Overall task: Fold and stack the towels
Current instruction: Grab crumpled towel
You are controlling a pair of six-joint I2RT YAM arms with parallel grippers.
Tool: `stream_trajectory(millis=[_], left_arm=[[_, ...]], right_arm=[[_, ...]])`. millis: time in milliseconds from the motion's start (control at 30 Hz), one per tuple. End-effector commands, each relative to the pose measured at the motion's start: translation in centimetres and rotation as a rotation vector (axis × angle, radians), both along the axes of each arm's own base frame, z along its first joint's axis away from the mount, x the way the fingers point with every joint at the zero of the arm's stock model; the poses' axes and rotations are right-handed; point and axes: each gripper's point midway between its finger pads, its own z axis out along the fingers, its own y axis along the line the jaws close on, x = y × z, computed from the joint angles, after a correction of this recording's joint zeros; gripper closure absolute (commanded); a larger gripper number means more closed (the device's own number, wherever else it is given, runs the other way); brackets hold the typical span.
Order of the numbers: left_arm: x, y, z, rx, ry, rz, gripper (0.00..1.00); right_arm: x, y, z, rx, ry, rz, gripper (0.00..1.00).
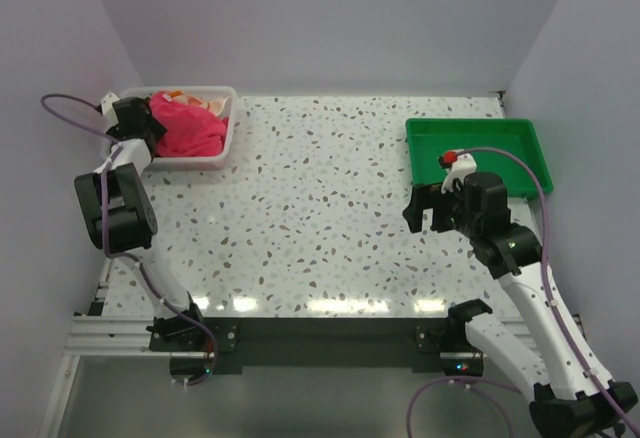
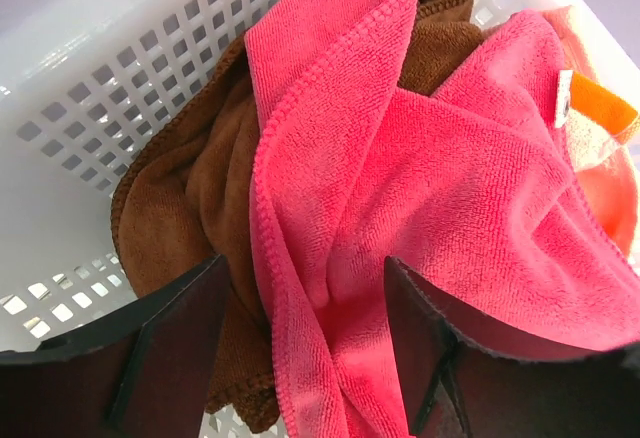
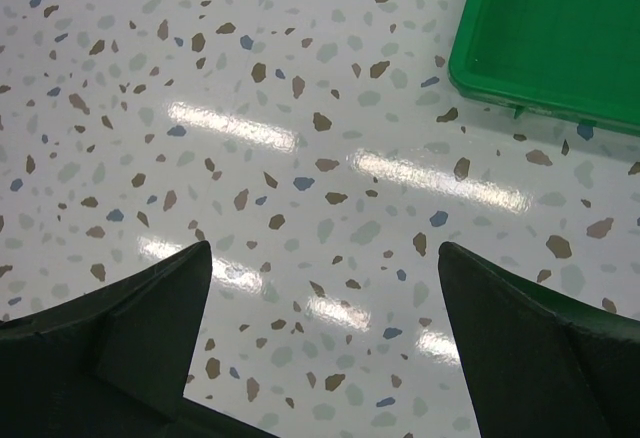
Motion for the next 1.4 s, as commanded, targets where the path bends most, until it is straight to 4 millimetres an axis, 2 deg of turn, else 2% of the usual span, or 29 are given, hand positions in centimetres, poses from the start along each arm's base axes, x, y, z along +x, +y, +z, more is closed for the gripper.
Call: stream_trajectory(millis=[0, 100, 267, 367, 467, 500, 533, 600, 633, 700, 733, 867, 967, 1000, 1033, 1067, 1167, 1200, 1267, 1300, 1333, 1367], left_arm=[[1.1, 1.9, 1.9, 0.043, -0.058, 0.025, 0.34], [1.1, 2.1, 0.7, 0.041, -0.034, 0.025, 0.39], [1.5, 2.1, -0.1, 0.042, -0.025, 0.002, 0.47], [1.9, 1.9, -0.4, 0.039, -0.023, -0.019, 0.58], [2.2, 1.8, 0.4, 0.046, -0.034, -0.037, 0.81], [2.2, 1.8, 0.8, 0.054, -0.037, -0.044, 0.93], [2.3, 1.8, 2.0, 0.061, -0.054, -0.049, 0.99], [2.4, 1.5, 3.5, 0.067, -0.076, -0.063, 1.00], [2.4, 1.4, 5.6, 0.077, -0.108, -0.066, 1.00], [2.3, 0.8, 8.1, 0.075, -0.154, -0.081, 1.00], [2.2, 0.6, 10.8, 0.086, -0.201, -0.086, 1.00], [1.6, -1.6, 16.2, 0.102, -0.272, -0.136, 1.00], [1.7, -4.6, 20.5, 0.099, -0.336, -0.217, 1.00], [2.1, -6.7, 22.5, 0.095, -0.372, -0.273, 1.00], [1.8, -8.0, 23.4, 0.088, -0.376, -0.304, 1.00], [2.0, -10.7, 24.5, 0.084, -0.394, -0.367, 1.00], [1.2, -16.2, 28.2, 0.046, -0.461, -0.515, 1.00], [0.9, -19.8, 29.7, 0.015, -0.498, -0.615, 1.00], [-0.4, -23.3, 32.1, -0.009, -0.549, -0.703, 1.00], [-1.4, -26.7, 34.1, -0.018, -0.591, -0.791, 1.00], [-2.2, -28.2, 35.1, -0.024, -0.605, -0.830, 1.00], [-3.1, -30.7, 36.3, -0.031, -0.626, -0.896, 1.00]], right_arm=[[0.5, 0.4, 0.5, 0.017, -0.021, 0.013, 0.01], [0.5, 0.4, 0.4, 0.014, -0.020, 0.014, 0.01], [0.4, 0.4, 0.4, 0.016, -0.014, 0.014, 0.01], [0.5, 0.4, 0.4, 0.016, -0.016, 0.012, 0.01], [0.5, 0.5, 0.7, 0.020, -0.017, 0.013, 0.01], [0.4, 0.4, 0.7, 0.020, -0.016, 0.012, 0.01], [0.4, 0.4, 0.8, 0.022, -0.017, 0.011, 0.01], [0.4, 0.4, 0.9, 0.022, -0.020, 0.012, 0.01], [0.4, 0.5, 1.0, 0.024, -0.021, 0.014, 0.01], [0.5, 0.5, 1.2, 0.026, -0.027, 0.015, 0.01], [0.5, 0.5, 1.4, 0.026, -0.030, 0.016, 0.01], [0.4, 0.7, 2.2, 0.037, -0.042, 0.022, 0.01], [0.3, 0.5, 3.2, 0.045, -0.067, 0.015, 0.01], [0.3, 0.6, 3.7, 0.047, -0.079, 0.016, 0.01], [0.3, 0.5, 4.0, 0.047, -0.089, 0.013, 0.01], [0.3, 0.3, 4.5, 0.047, -0.103, 0.003, 0.01], [0.5, -0.1, 6.0, 0.044, -0.146, -0.016, 0.01], [0.6, -0.2, 6.7, 0.047, -0.164, -0.020, 0.01], [0.7, -0.3, 7.6, 0.045, -0.186, -0.026, 0.01], [0.8, -0.5, 8.4, 0.047, -0.205, -0.035, 0.01], [0.8, -0.5, 8.9, 0.047, -0.216, -0.033, 0.01], [0.8, -0.5, 9.3, 0.050, -0.225, -0.031, 0.01]])
